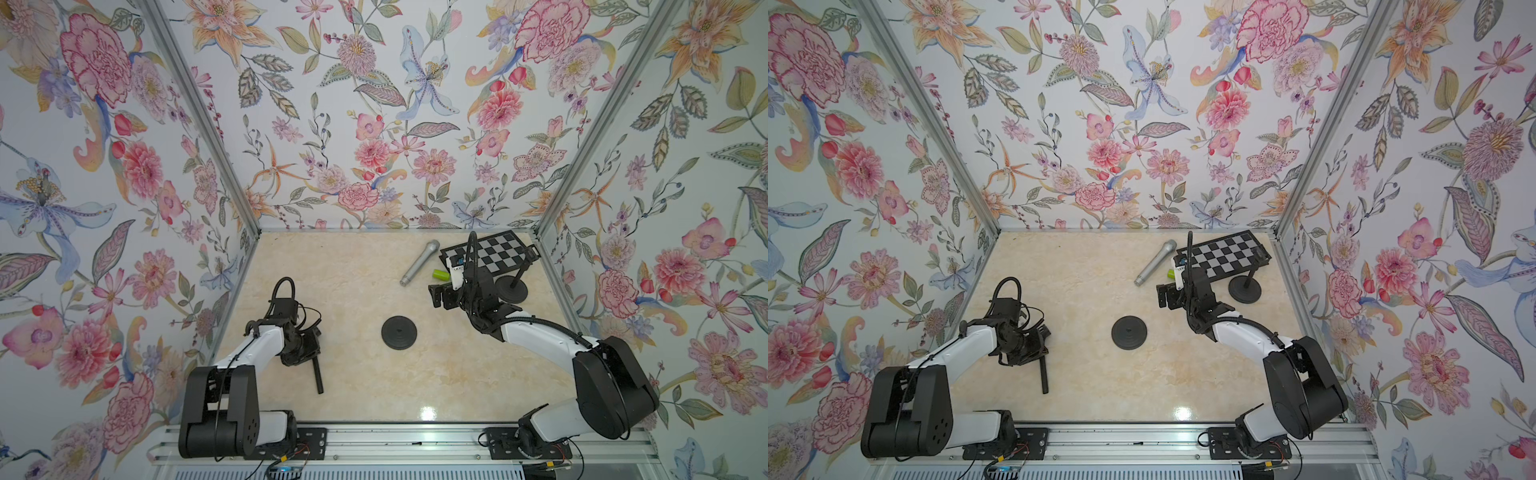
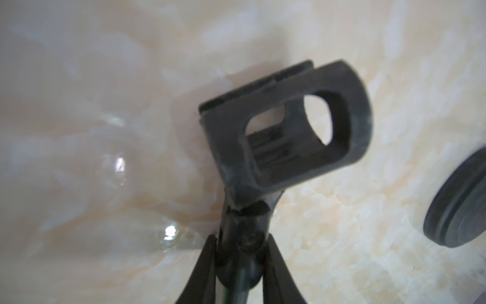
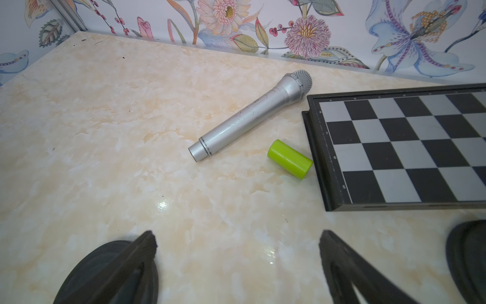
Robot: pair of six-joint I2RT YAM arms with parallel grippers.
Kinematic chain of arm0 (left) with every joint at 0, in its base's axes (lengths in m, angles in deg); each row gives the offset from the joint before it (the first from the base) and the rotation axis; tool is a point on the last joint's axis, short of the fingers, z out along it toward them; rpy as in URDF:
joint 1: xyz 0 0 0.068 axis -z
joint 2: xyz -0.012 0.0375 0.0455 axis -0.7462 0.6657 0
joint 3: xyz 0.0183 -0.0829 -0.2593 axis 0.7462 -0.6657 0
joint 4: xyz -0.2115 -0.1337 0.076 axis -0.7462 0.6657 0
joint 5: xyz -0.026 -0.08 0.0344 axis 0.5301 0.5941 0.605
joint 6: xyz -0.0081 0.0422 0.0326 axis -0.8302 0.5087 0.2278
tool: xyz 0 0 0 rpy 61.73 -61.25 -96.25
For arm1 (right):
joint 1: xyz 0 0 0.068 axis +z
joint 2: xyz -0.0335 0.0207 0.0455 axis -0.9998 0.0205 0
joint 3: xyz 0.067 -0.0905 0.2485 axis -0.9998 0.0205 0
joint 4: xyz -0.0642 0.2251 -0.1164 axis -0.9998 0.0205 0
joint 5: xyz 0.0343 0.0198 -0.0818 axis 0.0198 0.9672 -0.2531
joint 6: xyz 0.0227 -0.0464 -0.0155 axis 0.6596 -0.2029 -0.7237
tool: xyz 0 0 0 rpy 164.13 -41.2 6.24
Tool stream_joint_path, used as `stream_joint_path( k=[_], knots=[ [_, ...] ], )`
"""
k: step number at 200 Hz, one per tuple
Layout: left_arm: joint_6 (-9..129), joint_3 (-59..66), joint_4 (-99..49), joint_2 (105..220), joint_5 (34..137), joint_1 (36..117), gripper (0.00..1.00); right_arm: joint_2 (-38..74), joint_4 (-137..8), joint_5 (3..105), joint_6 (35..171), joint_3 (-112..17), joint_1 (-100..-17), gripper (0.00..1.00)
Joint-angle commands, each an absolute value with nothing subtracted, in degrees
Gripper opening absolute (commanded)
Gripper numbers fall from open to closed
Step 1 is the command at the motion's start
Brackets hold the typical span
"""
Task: Assemble a microphone stand
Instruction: Pick up the microphone stand pole from the center of the board.
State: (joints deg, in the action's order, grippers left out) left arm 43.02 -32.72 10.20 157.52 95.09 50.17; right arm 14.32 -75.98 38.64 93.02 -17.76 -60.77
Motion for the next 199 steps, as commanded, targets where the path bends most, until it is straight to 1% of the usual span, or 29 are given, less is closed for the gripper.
stream_joint_path(
  k=[1, 8, 20, 27, 44, 61, 81, 91, 103, 116, 128, 142, 162, 171, 180, 190, 199],
  knots=[
    [43.89, -29.70, 5.79, 160.67, 97.44, 54.01, 0.12, 12.91, -77.86, 37.79, 94.52, -17.00, -60.70, 1.00],
    [43.67, -29.26, 4.82, 161.75, 97.40, 55.51, 0.11, 12.83, -77.68, 37.93, 94.60, -17.10, -60.62, 1.00],
    [43.42, -28.38, 3.27, 163.68, 97.91, 57.69, 0.04, 12.56, -77.32, 37.96, 94.73, -17.19, -60.60, 1.00],
    [43.28, -27.65, 2.30, 164.51, 98.74, 58.55, 0.03, 12.28, -77.29, 38.09, 95.10, -17.09, -60.55, 1.00],
    [42.75, -24.83, 1.01, 165.38, 99.47, 60.43, 0.03, 11.79, -77.40, 39.80, 95.91, -16.82, -60.53, 1.00],
    [43.62, -21.81, -1.74, 163.91, 99.77, 61.81, 0.07, 11.78, -77.49, 43.61, 94.93, -16.84, -60.52, 1.00],
    [42.83, -20.25, -11.07, 161.42, 101.02, 61.97, 0.09, 11.34, -77.94, 49.25, 94.08, -16.75, -60.53, 1.00],
    [40.25, -20.74, -19.26, 160.59, 103.50, 62.04, 0.10, 10.72, -78.52, 53.22, 94.70, -16.79, -60.66, 0.98],
    [35.60, -22.00, -30.41, 160.73, 106.41, 62.72, 0.11, 9.98, -77.27, 58.55, 96.84, -17.97, -61.21, 0.94],
    [30.91, -23.43, -43.16, 162.49, 109.37, 64.12, 0.11, 10.83, -74.94, 67.19, 100.44, -20.48, -63.60, 0.78],
    [26.78, -23.86, -54.84, 165.23, 111.72, 65.71, 0.11, 11.63, -77.61, 74.58, 106.42, -20.67, -66.41, 0.72],
    [23.11, -23.53, -67.51, 168.33, 113.80, 67.84, 0.11, 10.97, -86.93, 80.67, 114.32, -17.47, -68.39, 0.70],
    [16.72, -22.23, -85.68, 176.63, 119.33, 70.48, 0.11, 11.00, -97.39, 88.10, 121.58, -15.26, -68.91, 0.68],
    [12.52, -21.42, -95.12, 180.13, 122.25, 71.31, 0.11, 11.28, -99.89, 91.04, 123.11, -15.24, -68.55, 0.68],
    [7.39, -20.33, -102.96, 183.79, 124.46, 71.72, 0.06, 11.18, -101.62, 93.20, 123.48, -15.25, -68.03, 0.67],
    [1.12, -19.99, -112.02, 187.19, 125.46, 71.96, 0.02, 10.48, -101.39, 93.36, 122.38, -15.29, -67.41, 0.67],
    [-2.92, -20.07, -118.38, 189.61, 125.75, 72.04, 0.01, 9.83, -99.35, 92.60, 120.57, -15.61, -66.94, 0.67]
  ],
)
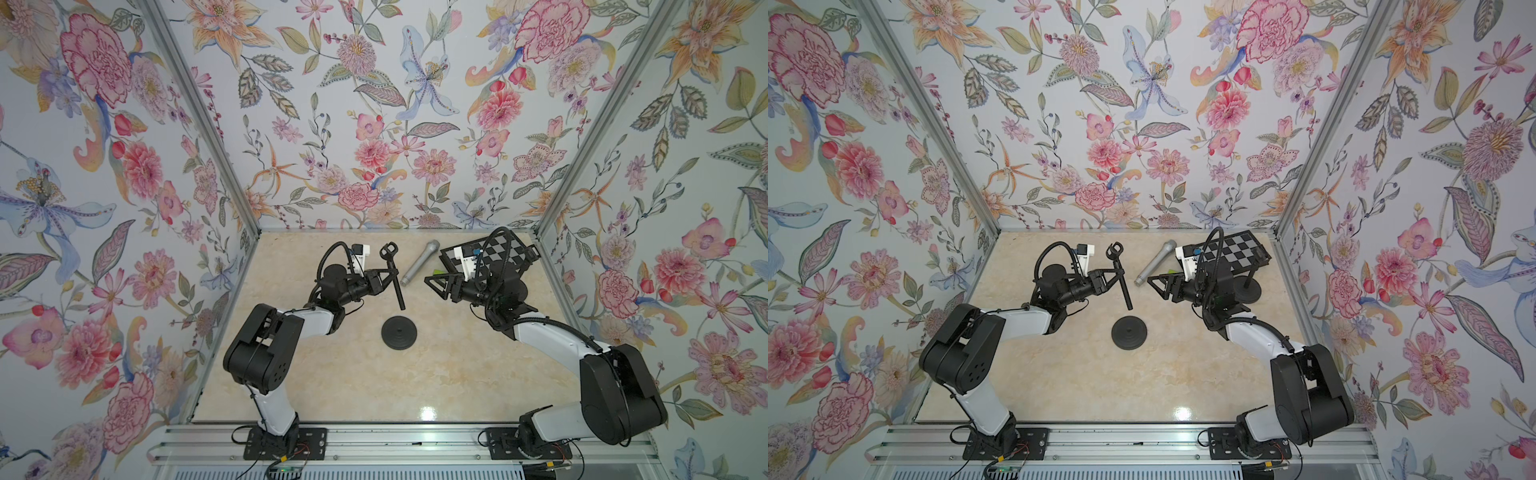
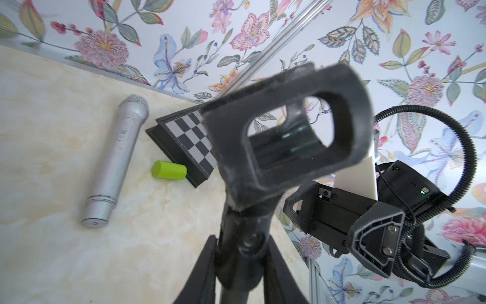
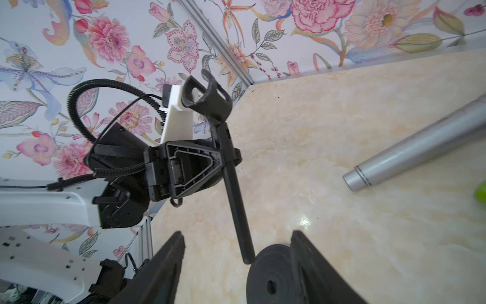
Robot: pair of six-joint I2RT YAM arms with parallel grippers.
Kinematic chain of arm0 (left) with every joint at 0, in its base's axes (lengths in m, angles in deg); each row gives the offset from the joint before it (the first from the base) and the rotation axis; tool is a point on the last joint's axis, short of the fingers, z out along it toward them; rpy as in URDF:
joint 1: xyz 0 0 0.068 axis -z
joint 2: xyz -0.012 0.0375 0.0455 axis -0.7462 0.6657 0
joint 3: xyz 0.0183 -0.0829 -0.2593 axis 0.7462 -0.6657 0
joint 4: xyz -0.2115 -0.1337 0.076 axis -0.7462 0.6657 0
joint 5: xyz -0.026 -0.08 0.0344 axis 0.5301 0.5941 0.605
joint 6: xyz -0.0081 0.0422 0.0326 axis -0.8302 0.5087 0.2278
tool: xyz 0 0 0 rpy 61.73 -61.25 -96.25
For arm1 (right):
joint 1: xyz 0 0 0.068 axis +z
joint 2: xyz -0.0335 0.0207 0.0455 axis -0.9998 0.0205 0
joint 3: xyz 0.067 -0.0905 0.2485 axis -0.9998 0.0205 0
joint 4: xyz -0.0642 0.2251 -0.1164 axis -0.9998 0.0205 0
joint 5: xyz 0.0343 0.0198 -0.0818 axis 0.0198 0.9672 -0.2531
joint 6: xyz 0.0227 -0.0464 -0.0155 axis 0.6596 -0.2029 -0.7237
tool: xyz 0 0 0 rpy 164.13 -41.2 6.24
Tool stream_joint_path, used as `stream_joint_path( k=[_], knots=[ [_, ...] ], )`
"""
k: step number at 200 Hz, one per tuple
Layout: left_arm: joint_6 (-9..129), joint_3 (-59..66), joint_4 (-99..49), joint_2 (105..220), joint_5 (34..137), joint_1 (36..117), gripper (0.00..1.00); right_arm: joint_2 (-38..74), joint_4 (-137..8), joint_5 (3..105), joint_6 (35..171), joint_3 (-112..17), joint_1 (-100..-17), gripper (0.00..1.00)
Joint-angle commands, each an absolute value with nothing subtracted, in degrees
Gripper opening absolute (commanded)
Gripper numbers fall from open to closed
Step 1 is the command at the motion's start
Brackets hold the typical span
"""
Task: Assemble a microphone stand
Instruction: Pick up the microphone stand pole from the center of the board, then hold the microphone stand pole at the microphone stand base.
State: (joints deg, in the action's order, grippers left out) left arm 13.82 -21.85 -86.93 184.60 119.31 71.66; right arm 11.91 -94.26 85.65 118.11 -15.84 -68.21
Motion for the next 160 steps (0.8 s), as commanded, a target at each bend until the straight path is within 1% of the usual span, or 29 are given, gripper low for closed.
stream_joint_path(
  k=[1, 11, 22, 66, 78, 104, 122, 140, 160],
  knots=[
    [-3.25, -20.07, -118.89, 189.89, 125.76, 72.06, 0.01, 9.76, -99.01, 92.40, 120.33, -15.70, -66.90, 0.67],
    [-4.87, -20.07, -121.93, 191.37, 126.23, 72.16, 0.01, 9.07, -94.87, 90.61, 117.40, -16.49, -66.29, 0.67],
    [-3.23, -20.52, -120.93, 191.30, 126.63, 72.33, 0.02, 8.42, -91.96, 88.48, 115.01, -17.16, -65.51, 0.67],
    [12.21, -22.36, -101.68, 184.37, 127.08, 74.25, 0.07, 8.60, -79.79, 78.09, 108.93, -21.90, -64.41, 0.67],
    [13.09, -22.58, -100.77, 183.69, 127.03, 74.75, 0.07, 8.86, -80.30, 78.93, 108.24, -22.71, -64.23, 0.68],
    [8.23, -23.65, -108.38, 184.76, 127.43, 75.70, 0.08, 10.60, -81.45, 83.65, 108.12, -25.34, -64.05, 0.63],
    [7.32, -23.83, -109.44, 184.91, 127.81, 76.04, 0.08, 12.01, -82.96, 86.77, 109.23, -26.68, -63.72, 0.57],
    [9.80, -24.03, -106.40, 183.22, 127.94, 76.39, 0.08, 13.09, -84.00, 87.18, 109.71, -27.45, -62.46, 0.54],
    [17.48, -23.16, -97.53, 180.64, 128.55, 77.59, 0.09, 15.16, -80.12, 87.16, 107.34, -30.15, -61.16, 0.50]
  ],
)
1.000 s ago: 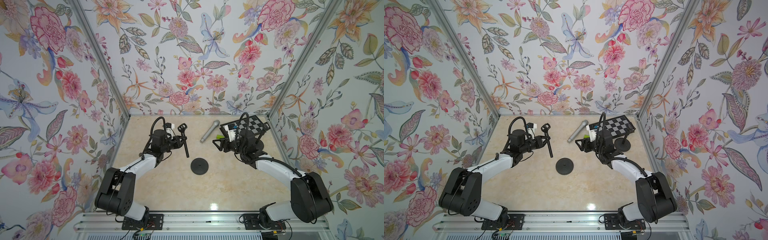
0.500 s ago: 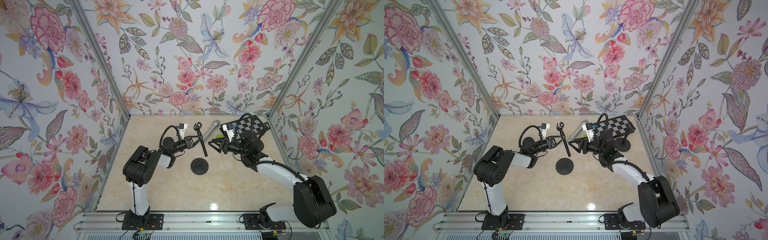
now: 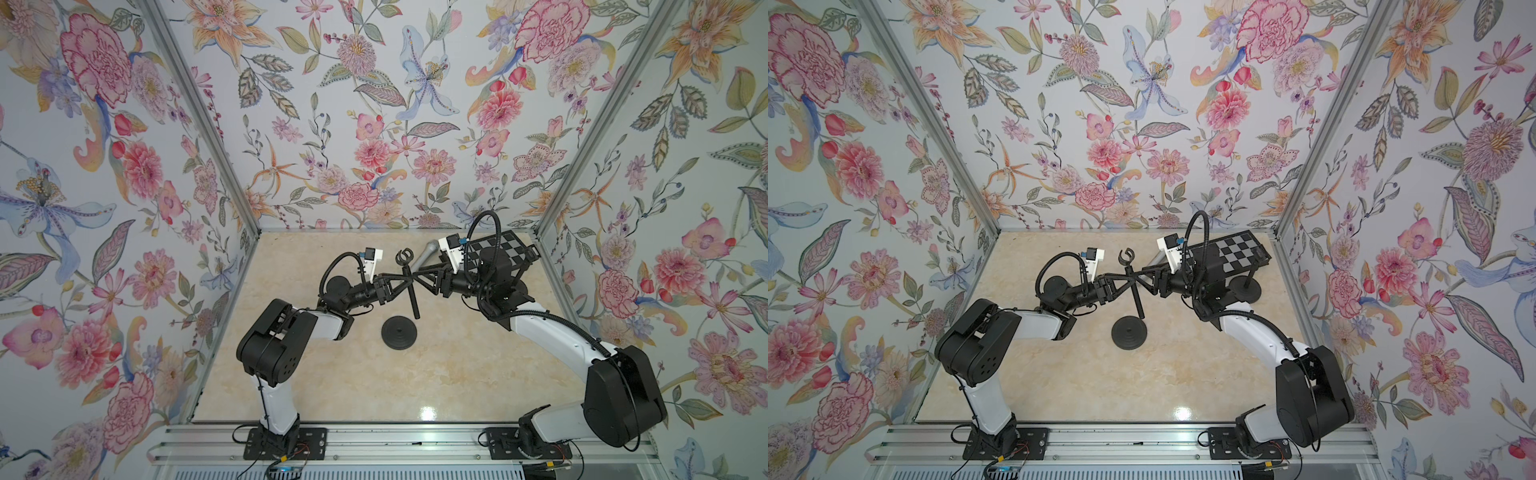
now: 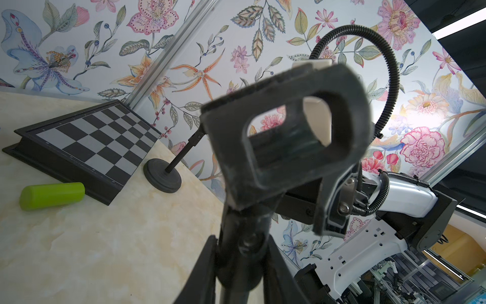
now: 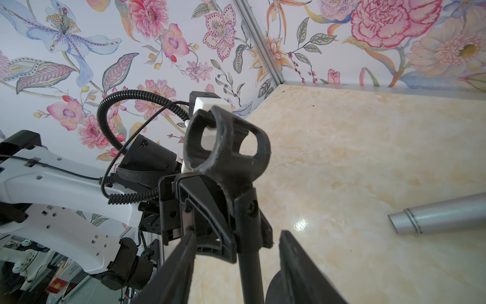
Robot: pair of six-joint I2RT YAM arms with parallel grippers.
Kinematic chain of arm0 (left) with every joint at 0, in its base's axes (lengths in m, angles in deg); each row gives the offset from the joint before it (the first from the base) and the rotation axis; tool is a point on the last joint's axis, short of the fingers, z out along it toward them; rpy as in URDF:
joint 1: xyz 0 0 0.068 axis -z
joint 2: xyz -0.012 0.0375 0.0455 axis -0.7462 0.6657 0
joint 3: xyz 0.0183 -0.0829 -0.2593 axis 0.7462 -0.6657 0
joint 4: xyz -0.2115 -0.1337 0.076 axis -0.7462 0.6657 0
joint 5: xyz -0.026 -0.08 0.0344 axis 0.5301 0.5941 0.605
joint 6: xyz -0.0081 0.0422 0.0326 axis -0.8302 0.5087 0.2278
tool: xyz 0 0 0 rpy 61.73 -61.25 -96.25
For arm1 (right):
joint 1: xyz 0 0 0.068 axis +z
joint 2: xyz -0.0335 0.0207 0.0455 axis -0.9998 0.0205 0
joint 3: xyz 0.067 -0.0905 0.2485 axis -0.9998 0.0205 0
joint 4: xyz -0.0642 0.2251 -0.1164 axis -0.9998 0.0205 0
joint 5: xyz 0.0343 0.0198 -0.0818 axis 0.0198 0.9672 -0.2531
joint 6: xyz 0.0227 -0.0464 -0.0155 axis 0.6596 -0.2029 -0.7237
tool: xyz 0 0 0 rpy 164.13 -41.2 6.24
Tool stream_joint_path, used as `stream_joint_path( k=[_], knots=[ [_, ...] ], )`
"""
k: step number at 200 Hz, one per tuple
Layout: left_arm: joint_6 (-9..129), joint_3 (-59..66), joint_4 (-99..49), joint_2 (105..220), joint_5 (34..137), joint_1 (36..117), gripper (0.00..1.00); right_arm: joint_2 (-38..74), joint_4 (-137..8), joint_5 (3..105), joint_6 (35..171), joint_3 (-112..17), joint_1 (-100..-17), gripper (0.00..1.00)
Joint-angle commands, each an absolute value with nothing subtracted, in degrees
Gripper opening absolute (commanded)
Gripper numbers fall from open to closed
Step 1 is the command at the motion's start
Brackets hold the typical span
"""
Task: Assemble a microphone stand
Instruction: Hold the microphone stand pole at the microphone stand base.
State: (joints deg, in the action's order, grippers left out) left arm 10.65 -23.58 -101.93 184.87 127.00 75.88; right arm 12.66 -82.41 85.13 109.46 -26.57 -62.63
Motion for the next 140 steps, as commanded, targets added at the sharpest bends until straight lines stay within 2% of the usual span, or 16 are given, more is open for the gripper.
stream_joint_path(
  k=[1, 18, 46, 60, 88, 105, 131, 140],
  knots=[
    [17.94, -23.11, -97.21, 180.52, 128.60, 77.65, 0.09, 15.24, -79.95, 87.18, 107.30, -30.26, -61.06, 0.50],
    [22.33, -22.62, -92.37, 178.51, 128.43, 78.46, 0.11, 16.33, -79.22, 87.70, 106.96, -31.30, -60.96, 0.48],
    [24.58, -23.41, -91.36, 177.06, 129.07, 78.76, 0.12, 17.27, -78.07, 94.87, 104.95, -32.56, -61.23, 0.30],
    [24.40, -23.09, -91.42, 176.97, 129.71, 78.80, 0.11, 16.72, -77.06, 95.85, 104.34, -32.17, -61.27, 0.30],
    [22.36, -23.78, -95.29, 176.86, 130.21, 78.79, 0.13, 15.49, -78.80, 96.51, 104.99, -30.35, -61.14, 0.20],
    [22.34, -23.59, -95.28, 176.81, 130.04, 78.71, 0.19, 14.96, -81.11, 94.86, 106.92, -29.31, -61.12, 0.16],
    [27.12, -24.67, -90.50, 175.22, 129.35, 78.82, 0.37, 13.84, -83.49, 89.17, 109.37, -28.52, -61.07, 0.09],
    [30.68, -24.73, -86.31, 174.39, 128.72, 78.93, 0.41, 13.26, -83.81, 86.72, 109.89, -28.38, -61.11, 0.11]
  ],
)
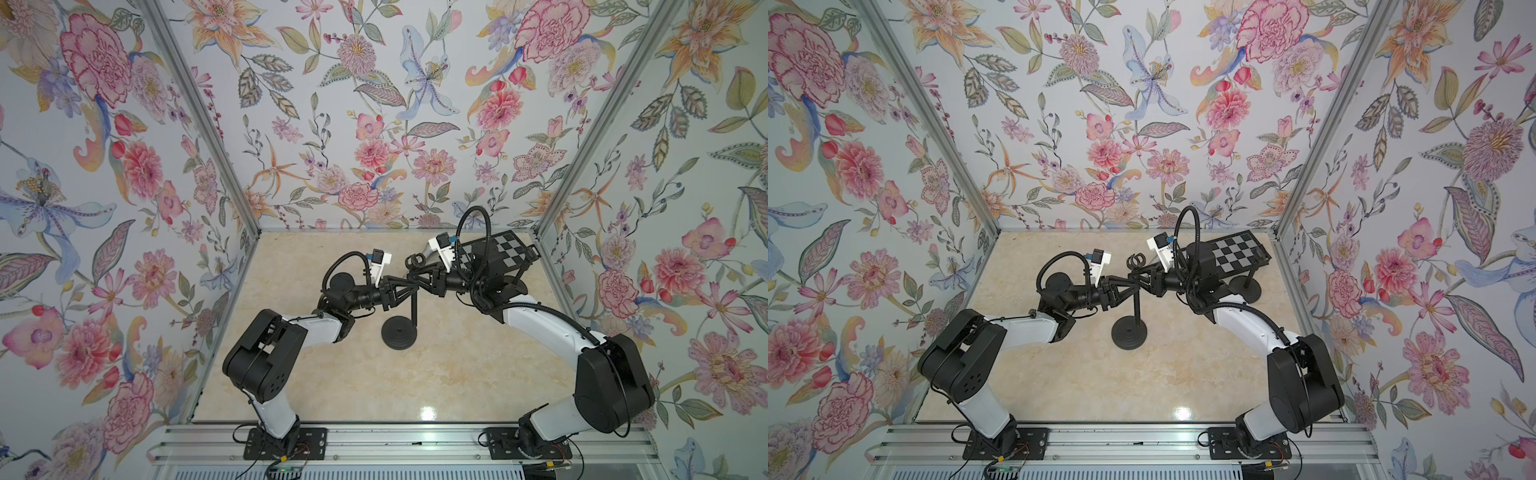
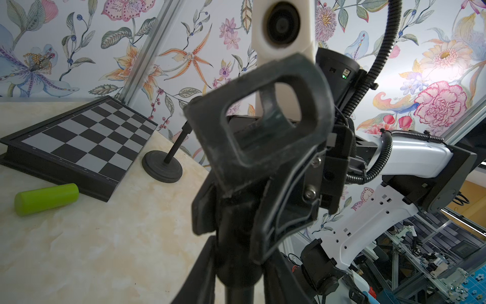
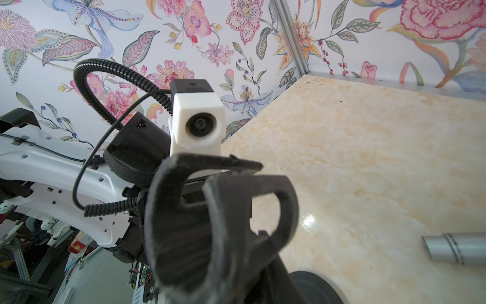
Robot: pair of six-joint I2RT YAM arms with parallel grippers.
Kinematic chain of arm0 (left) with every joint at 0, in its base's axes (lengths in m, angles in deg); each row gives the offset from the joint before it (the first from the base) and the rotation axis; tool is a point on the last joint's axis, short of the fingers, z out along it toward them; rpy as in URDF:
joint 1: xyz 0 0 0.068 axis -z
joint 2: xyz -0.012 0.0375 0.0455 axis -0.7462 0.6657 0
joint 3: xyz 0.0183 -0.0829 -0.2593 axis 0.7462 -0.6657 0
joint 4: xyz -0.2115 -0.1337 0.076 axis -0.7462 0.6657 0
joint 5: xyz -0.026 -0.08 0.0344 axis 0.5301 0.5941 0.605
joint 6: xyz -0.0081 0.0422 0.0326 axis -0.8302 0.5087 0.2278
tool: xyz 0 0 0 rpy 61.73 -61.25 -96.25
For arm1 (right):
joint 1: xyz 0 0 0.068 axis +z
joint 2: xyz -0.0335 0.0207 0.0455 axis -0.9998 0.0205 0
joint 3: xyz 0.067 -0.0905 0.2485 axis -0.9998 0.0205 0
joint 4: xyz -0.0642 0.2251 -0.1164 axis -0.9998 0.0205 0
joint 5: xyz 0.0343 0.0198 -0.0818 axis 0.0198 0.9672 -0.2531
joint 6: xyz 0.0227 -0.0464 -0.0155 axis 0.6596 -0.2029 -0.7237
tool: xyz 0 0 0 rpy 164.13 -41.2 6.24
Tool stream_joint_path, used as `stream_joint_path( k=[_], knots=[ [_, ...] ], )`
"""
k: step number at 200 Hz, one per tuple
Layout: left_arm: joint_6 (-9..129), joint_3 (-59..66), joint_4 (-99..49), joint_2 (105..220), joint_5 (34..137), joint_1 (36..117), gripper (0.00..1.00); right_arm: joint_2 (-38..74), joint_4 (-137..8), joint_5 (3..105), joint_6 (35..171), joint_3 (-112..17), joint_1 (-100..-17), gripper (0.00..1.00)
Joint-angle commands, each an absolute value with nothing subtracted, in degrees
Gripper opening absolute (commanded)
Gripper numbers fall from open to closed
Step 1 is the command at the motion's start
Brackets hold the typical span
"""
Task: Assemble a microphone stand
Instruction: Hold the microphone stand pole at the microphone stand base.
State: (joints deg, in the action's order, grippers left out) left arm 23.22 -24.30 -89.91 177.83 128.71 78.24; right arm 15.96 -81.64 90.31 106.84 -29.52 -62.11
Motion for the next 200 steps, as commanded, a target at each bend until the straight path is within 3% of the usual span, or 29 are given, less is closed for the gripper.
stream_joint_path(
  k=[1, 32, 76, 118, 154, 200],
  knots=[
    [31.22, -24.65, -85.80, 174.28, 128.65, 78.93, 0.41, 13.28, -83.86, 86.47, 109.94, -28.37, -61.12, 0.11],
    [42.60, -23.35, -70.64, 171.59, 124.45, 80.21, 0.47, 12.13, -86.22, 80.86, 112.89, -27.81, -61.17, 0.11],
    [45.02, -22.88, -67.10, 171.45, 122.86, 80.93, 0.46, 10.64, -84.96, 76.53, 113.07, -27.82, -61.83, 0.11],
    [44.96, -22.14, -67.16, 172.19, 123.45, 81.19, 0.21, 9.59, -85.04, 74.14, 112.83, -26.66, -61.66, 0.12],
    [41.43, -22.37, -73.29, 173.29, 126.29, 81.22, 0.04, 10.23, -87.09, 77.80, 111.05, -25.31, -61.39, 0.27],
    [36.15, -23.53, -82.18, 173.30, 130.00, 81.13, 0.03, 8.99, -95.09, 87.46, 111.11, -22.15, -63.14, 0.46]
  ],
)
